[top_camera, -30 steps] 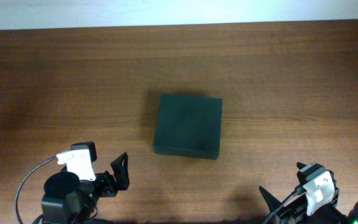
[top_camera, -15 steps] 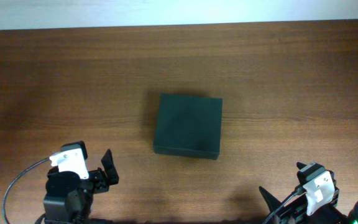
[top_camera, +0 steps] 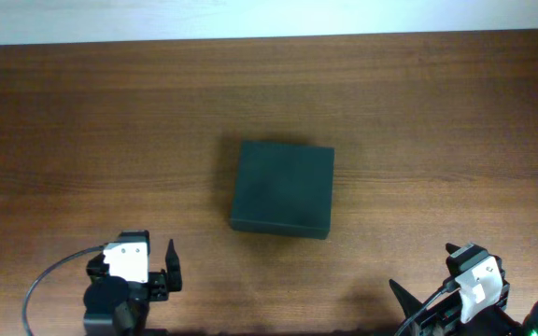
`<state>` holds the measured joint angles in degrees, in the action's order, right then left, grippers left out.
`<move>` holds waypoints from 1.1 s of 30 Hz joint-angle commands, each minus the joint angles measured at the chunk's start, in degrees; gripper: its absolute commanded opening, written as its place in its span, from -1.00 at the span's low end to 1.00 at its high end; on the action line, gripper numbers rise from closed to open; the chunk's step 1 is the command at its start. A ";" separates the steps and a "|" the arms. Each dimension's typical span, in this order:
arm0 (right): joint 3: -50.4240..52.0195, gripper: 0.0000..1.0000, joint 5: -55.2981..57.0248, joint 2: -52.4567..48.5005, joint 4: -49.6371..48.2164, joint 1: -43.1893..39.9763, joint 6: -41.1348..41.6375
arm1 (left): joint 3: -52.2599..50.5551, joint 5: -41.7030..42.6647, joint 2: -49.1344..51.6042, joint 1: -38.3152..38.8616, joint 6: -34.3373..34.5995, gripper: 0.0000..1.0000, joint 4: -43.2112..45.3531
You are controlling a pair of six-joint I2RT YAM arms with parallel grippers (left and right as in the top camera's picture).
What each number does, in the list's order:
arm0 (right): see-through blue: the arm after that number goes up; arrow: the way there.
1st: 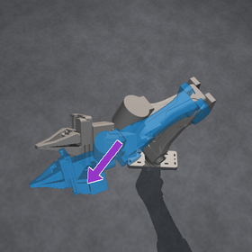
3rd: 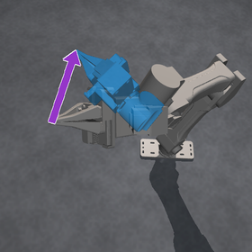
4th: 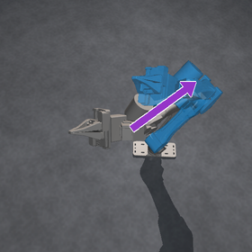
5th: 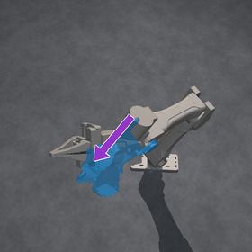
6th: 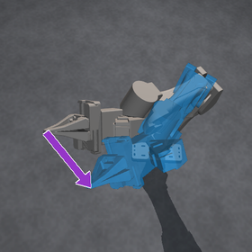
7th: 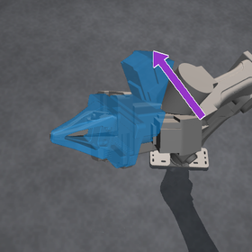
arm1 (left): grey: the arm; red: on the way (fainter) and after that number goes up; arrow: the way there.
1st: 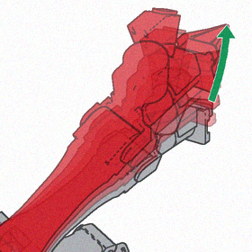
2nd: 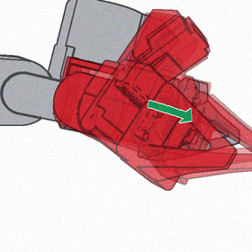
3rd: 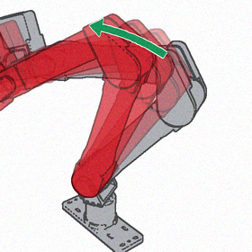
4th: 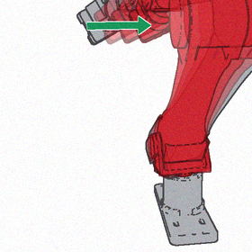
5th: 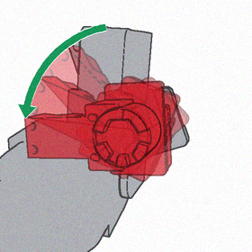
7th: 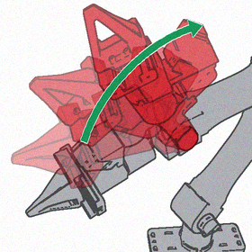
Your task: Pack container
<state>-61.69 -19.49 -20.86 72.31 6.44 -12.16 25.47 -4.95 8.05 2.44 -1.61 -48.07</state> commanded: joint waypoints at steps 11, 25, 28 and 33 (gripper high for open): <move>0.20 0.97 0.28 0.28 -0.31 0.24 0.44 | -8.04 3.50 -6.62 -2.93 -2.16 0.98 2.21; 0.20 0.97 0.28 0.28 -0.31 0.24 0.44 | -10.23 3.52 -7.76 -3.45 -2.14 0.98 2.21; 0.20 0.98 0.28 0.28 -0.31 0.24 0.46 | -10.23 3.54 -7.76 -3.45 -2.14 0.98 2.19; 0.20 0.97 0.28 0.28 -0.31 0.24 0.44 | -10.23 3.52 -7.76 -3.45 -2.14 0.98 2.19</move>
<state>-61.69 -19.49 -20.86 72.31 6.44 -12.16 16.03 -1.89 0.95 -0.78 -2.63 -46.04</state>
